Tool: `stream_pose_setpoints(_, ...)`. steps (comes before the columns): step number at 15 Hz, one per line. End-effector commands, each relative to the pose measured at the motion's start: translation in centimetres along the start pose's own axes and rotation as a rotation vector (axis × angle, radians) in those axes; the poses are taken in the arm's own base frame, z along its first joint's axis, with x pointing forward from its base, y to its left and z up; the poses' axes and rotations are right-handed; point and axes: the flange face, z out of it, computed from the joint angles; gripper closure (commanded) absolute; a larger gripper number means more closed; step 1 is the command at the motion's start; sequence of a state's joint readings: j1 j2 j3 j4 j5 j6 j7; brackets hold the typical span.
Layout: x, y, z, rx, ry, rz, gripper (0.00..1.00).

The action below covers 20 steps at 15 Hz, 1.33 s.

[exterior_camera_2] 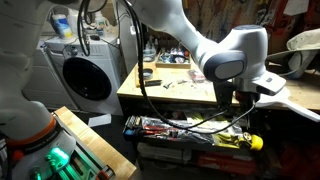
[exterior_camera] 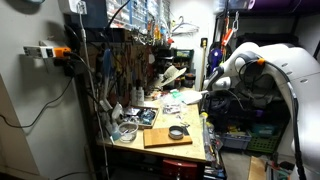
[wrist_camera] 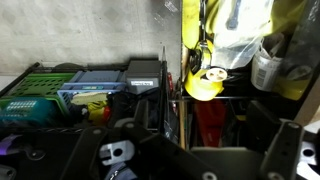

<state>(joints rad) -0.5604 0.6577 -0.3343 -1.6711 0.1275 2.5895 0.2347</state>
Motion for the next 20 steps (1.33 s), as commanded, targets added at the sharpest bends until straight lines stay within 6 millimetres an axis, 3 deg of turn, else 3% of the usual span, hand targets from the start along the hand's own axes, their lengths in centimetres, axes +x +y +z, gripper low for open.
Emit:
stream_pose_setpoints(1, 0.3, -0.4, 0.8, -0.003, -0.005, -0.006, 0.00)
stream_pose_setpoints(13, 1.7, -0.5, 10.1, 0.065, -0.033, -0.049, 0.00)
stream_pose_setpoints(20, 2.4, -3.3, 13.7, 0.088, -0.034, -0.045, 0.00)
